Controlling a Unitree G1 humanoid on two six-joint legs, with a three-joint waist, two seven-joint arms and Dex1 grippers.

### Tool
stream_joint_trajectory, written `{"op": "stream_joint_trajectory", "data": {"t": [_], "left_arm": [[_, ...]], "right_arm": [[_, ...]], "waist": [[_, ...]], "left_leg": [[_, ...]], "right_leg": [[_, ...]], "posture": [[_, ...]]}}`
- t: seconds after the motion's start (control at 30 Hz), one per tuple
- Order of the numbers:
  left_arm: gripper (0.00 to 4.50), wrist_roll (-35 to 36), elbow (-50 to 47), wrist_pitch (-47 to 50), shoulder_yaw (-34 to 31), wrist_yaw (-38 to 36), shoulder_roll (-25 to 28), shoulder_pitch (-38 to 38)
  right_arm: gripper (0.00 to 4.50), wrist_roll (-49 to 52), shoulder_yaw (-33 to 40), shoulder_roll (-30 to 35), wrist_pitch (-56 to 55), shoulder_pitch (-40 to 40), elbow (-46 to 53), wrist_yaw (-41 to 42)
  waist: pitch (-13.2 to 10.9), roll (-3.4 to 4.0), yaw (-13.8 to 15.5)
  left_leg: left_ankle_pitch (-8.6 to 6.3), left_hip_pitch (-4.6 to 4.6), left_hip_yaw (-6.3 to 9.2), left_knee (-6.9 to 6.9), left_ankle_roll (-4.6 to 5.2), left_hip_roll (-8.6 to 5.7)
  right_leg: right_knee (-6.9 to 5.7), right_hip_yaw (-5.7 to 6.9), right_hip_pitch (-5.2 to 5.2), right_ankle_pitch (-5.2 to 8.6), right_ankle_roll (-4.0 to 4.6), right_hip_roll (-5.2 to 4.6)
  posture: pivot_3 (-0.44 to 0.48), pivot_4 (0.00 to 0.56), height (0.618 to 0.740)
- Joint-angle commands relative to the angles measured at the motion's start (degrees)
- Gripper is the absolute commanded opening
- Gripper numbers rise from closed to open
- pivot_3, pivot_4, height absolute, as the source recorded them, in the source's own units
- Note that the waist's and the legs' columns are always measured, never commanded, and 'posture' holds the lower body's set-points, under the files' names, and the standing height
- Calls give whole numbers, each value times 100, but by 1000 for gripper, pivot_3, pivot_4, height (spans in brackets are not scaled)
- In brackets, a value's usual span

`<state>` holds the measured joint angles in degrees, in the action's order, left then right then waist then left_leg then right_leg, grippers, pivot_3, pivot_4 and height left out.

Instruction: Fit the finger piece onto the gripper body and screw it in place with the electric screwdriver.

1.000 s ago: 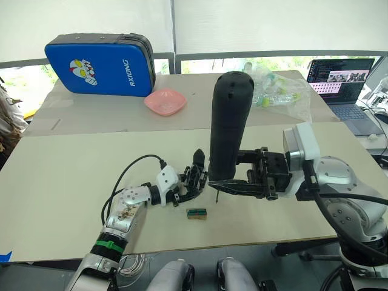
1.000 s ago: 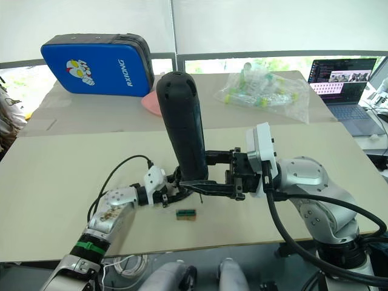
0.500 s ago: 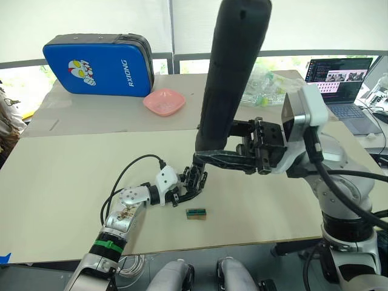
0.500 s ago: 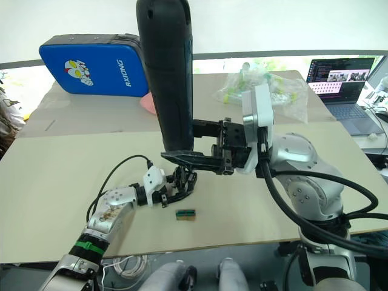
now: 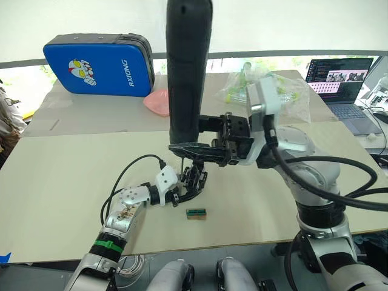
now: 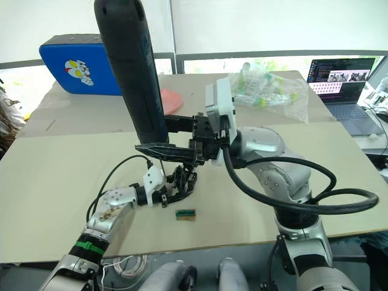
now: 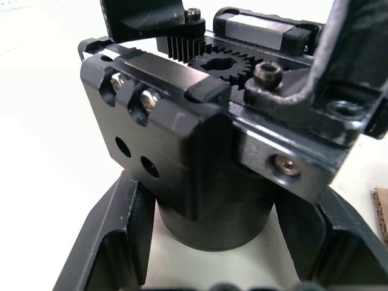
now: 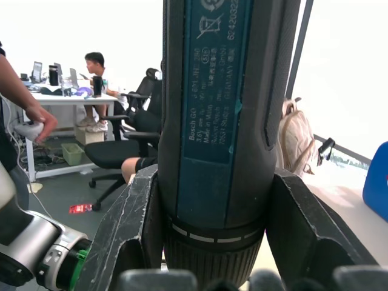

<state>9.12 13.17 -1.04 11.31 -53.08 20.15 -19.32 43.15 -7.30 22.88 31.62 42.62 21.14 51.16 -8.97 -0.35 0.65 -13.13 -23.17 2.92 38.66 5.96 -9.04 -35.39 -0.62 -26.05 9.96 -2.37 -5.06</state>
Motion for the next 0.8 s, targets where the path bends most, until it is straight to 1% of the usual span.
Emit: {"op": "stream_joint_trajectory", "data": {"t": [0.03, 0.47, 0.8], "left_arm": [[2314, -98, 91, 171, 79, -8, 71, 169], [2314, -88, 58, 276, 104, -65, 92, 229], [2314, -95, 68, 295, 113, -72, 96, 253]], "right_arm": [[1941, -226, 23, -94, -291, 107, 3, 19], [1941, -646, -71, -209, -401, -100, -227, 273], [1941, -893, -143, -326, -456, -219, -261, 307]], "waist": [[0, 0, 0], [1, 0, -10], [1, 0, -13]], "left_leg": [[0, 0, 0, 0, 0, 0], [2, 1, 0, -1, -3, 0], [2, 1, 0, -1, -4, 0]], "right_leg": [[0, 0, 0, 0, 0, 0], [-5, 2, -5, 0, 0, 2], [-5, 1, -5, 0, 0, 3]], "posture": [[0, 150, 740], [0, 150, 740], [0, 150, 740]]}}
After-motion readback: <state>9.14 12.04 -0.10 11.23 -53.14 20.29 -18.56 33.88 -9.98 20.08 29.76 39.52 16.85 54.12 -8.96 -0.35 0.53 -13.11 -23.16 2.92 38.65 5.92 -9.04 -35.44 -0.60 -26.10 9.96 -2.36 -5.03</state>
